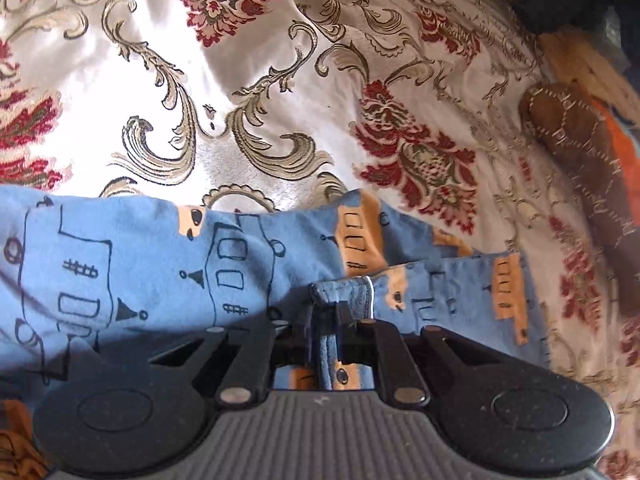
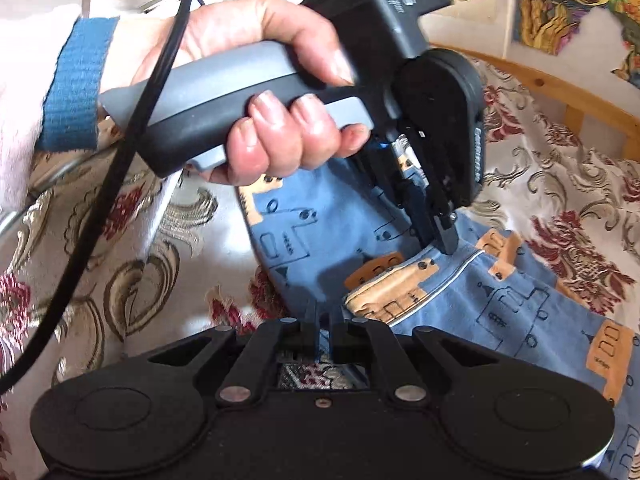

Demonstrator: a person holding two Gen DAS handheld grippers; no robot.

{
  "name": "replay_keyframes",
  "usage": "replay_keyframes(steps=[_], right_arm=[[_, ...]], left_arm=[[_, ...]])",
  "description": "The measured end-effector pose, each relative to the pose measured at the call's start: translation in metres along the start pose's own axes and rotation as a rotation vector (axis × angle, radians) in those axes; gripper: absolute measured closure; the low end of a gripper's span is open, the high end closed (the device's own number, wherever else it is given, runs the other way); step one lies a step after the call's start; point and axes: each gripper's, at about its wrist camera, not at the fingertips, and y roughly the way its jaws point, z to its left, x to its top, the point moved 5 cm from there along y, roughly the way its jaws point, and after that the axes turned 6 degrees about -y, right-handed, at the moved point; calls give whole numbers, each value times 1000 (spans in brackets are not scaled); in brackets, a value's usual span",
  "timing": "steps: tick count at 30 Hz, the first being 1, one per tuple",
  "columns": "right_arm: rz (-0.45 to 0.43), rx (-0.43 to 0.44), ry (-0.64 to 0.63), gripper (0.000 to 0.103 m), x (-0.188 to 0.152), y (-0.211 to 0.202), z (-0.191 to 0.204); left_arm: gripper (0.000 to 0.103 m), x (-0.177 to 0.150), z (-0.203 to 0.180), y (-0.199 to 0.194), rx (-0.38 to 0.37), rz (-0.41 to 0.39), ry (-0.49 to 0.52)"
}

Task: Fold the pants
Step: 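Open both grippers and lift them off the pants, then grasp the end of the pants with the left gripper and lift it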

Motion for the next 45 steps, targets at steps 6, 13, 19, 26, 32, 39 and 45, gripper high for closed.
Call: replay_keyframes(steps=[6,13,19,26,32,39,45], right_arm=[[-71,2,-8,21,-9,-47,-16],[-38,-448,-60,6,-46,-109,-77],[106,-590,46,4,-84,-110,-117],[247,-674,-22,4,-132,-154,-120],[83,-653,-39,1,-84,-160,-120],[177,-661,-275,1,-101,-86,-115],[-3,-735,-393,1,-53,-113,-79]], left_arm=[[49,-15,-2,-21,49,-85,24],[29,-70,-26,-48,250,-256,79],[22,-104,-36,-20,507,-305,203],[17,-108,-33,-33,489,-323,179],[13,-115,-33,-41,485,-333,156],[2,-130,-15,-110,476,-447,81],[0,-102,30,-129,478,-552,-27]])
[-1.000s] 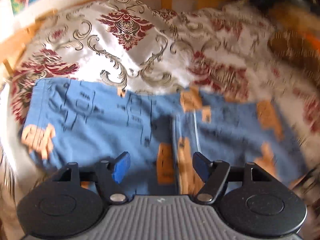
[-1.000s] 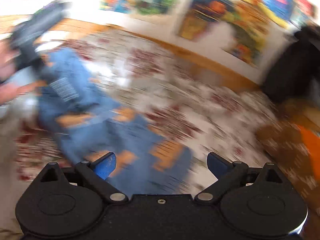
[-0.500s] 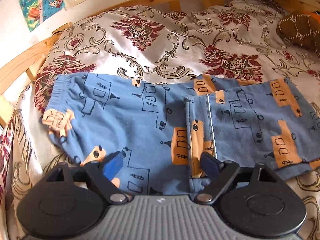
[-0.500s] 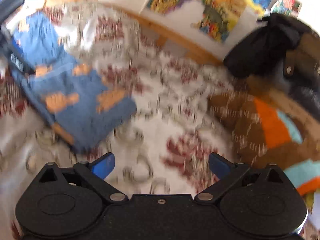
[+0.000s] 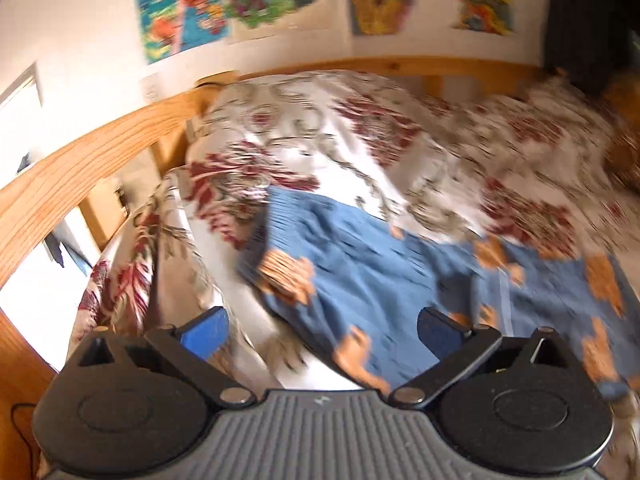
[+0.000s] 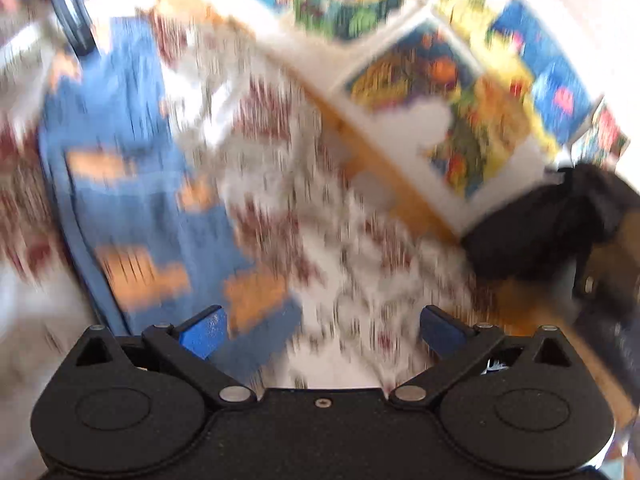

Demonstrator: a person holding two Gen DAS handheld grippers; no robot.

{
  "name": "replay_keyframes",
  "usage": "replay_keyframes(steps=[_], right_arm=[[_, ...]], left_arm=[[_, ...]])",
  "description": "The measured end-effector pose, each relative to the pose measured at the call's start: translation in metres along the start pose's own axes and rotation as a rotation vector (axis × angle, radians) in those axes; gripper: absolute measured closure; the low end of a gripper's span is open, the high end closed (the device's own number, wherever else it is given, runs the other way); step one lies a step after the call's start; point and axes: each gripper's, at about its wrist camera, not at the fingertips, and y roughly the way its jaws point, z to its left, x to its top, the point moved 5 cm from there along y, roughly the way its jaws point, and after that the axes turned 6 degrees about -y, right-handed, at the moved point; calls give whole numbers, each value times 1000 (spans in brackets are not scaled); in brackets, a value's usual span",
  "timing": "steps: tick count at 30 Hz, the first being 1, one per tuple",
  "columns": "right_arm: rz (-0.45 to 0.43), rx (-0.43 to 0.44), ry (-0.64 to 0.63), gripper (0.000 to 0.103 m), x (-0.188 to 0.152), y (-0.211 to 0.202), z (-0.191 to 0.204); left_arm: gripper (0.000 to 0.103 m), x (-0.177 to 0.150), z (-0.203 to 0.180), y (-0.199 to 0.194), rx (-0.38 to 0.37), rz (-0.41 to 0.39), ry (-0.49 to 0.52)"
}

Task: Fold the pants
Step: 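Grasp the end of the pants with the left gripper and lift it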

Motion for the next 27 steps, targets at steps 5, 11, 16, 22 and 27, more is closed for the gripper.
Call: replay_keyframes(steps=[5,11,16,22,27], right_arm=[[-59,123,-30,1,28,-12,25],[-21,315,214,1,56,11,48],[12,174,134,1,64,40,79],[26,191,122,1,59,57,100],[14,203,122,1,59,59,97]], left_arm=[[0,9,22,29,-26,-25,-34],[0,18,30,38,-131,-67,-121],[3,15,43,49,-165,-8,-179],[20,16,43,51,-105,5,-181],[59,19,43,48,-51,16,-159]])
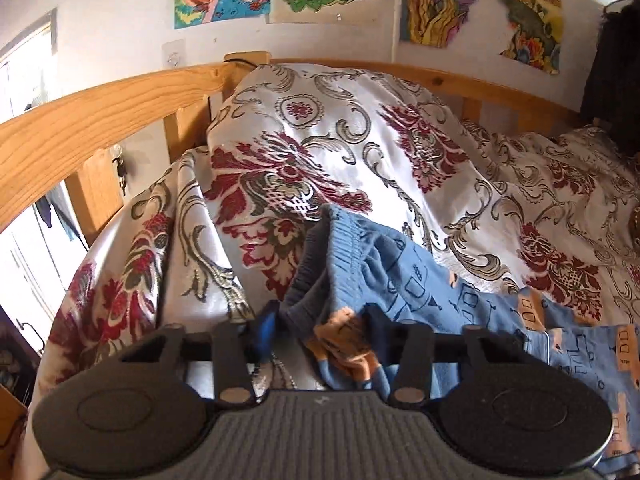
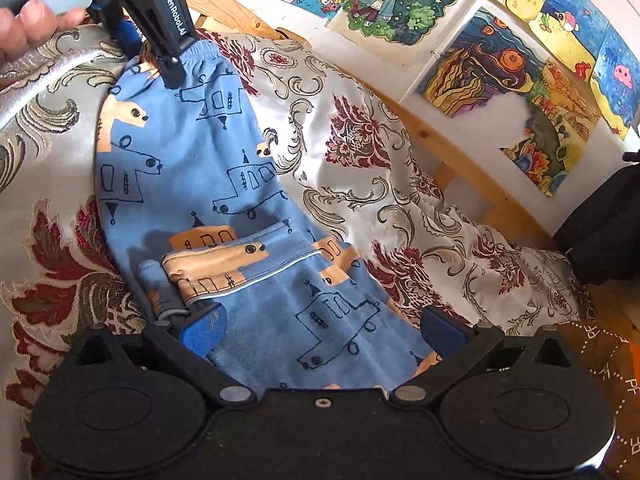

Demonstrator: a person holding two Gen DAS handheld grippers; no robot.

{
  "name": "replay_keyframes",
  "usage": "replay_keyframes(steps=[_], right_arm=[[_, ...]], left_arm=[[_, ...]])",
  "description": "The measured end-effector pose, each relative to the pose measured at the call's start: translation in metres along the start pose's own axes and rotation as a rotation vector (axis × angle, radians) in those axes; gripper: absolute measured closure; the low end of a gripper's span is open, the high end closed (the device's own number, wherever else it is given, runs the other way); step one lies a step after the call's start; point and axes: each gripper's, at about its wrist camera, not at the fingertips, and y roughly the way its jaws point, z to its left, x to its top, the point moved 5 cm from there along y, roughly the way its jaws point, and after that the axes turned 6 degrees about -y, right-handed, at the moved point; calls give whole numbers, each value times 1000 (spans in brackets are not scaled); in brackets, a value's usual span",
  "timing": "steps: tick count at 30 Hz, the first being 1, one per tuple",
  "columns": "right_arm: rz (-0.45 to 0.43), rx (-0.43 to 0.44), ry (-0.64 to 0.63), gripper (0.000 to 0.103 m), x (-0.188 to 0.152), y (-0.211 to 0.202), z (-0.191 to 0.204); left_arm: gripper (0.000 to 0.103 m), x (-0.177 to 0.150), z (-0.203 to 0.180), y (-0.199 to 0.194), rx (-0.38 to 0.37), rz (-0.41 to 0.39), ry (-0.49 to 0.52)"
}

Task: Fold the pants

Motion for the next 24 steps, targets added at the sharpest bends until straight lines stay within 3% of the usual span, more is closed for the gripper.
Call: replay_keyframes(steps=[5,11,18,24], right_arm=[[-10,11,-20,1,0,-1,1],[-33,62,-2,1,-2,-6,-6],[-116,186,179,1,-9,-43,-78],[-8,371,476,1,-51,-27,-159]], left_arm=[[80,6,-6,-11,5,-3,-25],[82,10,-46,-41,-22,-83,56],[82,2,-111,-73,-113,-152,167],[82,-17,-164,-77,-166,-144,225]])
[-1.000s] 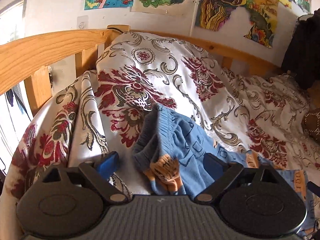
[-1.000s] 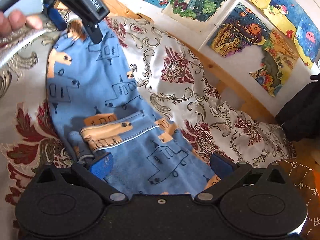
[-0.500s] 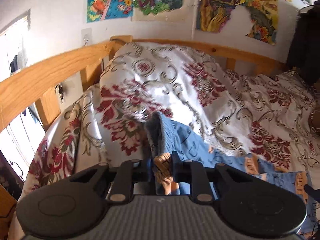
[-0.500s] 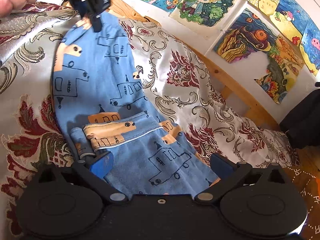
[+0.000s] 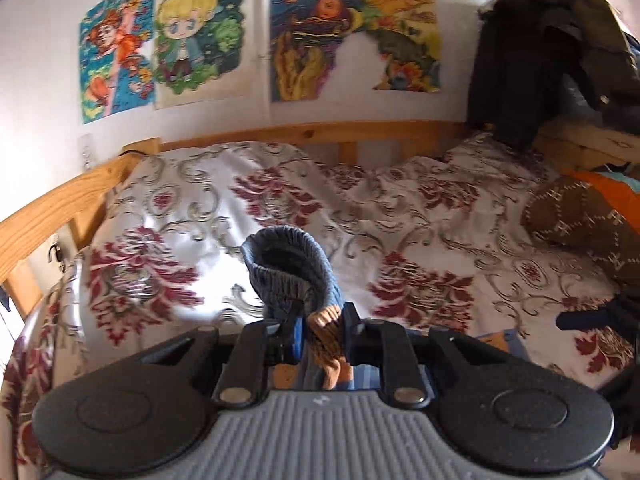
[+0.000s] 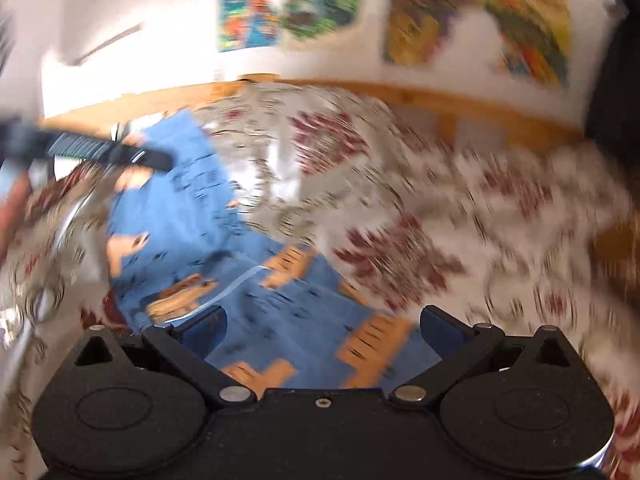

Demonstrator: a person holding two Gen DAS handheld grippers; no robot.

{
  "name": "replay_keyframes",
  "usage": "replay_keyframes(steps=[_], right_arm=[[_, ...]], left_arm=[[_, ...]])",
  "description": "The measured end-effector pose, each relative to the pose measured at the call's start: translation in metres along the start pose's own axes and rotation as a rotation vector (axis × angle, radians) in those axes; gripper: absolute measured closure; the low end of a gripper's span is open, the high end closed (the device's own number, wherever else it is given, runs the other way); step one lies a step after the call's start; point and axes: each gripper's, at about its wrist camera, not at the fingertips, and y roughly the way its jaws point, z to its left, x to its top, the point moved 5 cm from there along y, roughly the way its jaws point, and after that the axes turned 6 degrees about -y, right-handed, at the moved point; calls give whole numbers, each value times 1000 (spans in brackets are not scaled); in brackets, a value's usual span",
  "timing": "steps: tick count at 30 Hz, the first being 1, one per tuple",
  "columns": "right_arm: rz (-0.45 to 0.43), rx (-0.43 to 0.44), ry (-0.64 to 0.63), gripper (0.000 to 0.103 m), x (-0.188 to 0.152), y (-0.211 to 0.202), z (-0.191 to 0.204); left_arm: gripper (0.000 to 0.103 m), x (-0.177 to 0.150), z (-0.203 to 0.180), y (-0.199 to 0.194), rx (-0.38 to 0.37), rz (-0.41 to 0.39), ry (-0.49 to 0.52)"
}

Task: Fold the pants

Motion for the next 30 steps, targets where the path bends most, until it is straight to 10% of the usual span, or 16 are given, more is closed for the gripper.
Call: replay_keyframes(steps=[8,17,22,27,30], right_arm=[[43,260,435,1,0,-9,-79],[117,362,556,5,-14,21,-87],[139,305,557,24,-16,28,-84],[151,284,558,81,-16,30,-82],[143,289,582,97,-19,26,-83]], left_arm=[[82,-38,-100,4,-47,23,244],[82,-92,-170,18,-61,71,412],[82,-104,-183,15,-39,55,488],[82,-104,-185,14,-45,64,471],[82,-102,-188,9,-47,52,473]])
